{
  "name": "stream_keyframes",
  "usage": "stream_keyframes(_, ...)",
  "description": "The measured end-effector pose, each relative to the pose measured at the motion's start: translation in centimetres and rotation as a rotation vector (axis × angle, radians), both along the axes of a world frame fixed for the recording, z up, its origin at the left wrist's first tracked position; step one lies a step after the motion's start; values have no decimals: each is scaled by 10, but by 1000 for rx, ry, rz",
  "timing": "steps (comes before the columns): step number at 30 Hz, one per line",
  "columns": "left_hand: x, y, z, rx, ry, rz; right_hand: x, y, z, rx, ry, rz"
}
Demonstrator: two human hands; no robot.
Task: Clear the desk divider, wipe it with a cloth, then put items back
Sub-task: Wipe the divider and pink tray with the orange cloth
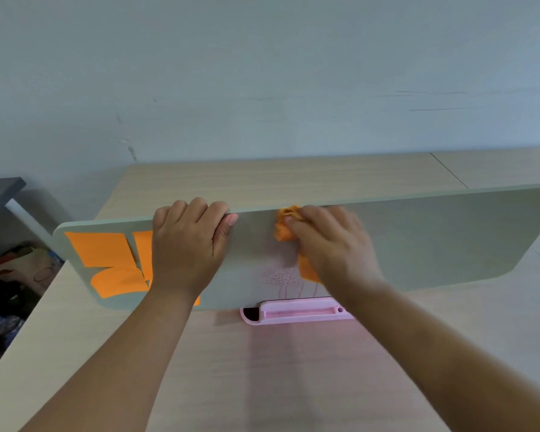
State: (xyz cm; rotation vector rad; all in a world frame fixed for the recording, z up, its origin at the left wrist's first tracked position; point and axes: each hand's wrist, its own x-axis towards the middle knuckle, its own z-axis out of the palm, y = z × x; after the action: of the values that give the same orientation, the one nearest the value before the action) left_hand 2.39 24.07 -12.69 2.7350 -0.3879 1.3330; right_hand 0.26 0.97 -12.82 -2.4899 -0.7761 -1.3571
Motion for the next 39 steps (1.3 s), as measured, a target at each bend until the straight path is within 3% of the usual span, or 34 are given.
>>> stream_keyframes(6, 1, 1, -1, -11, -3, -9, 1, 27, -34, -223, -66, 16)
stream_keyframes(13, 4, -1, -5, -13, -36, 15, -8, -60, -35, -92, -56, -177)
stream_keyframes(18, 2, 0, -3, 7, -24, 21, 2, -1, -7, 1, -105, -70)
stream_keyframes(23, 3, 0, -1, -10, -15, 6, 2, 36, -25, -155, -64, 1)
stream_keyframes(28, 3, 1, -4, -16, -35, 2, -16, -28, -49, -175, 28, -103)
stream_keyframes(32, 4, -1, -4, -16, -32, 15, -14, -70, -21, -38, -71, -203)
stream_keyframes(39, -4, 4, 10, 7, 133, -56, 5, 30, 16, -45, -158, -24)
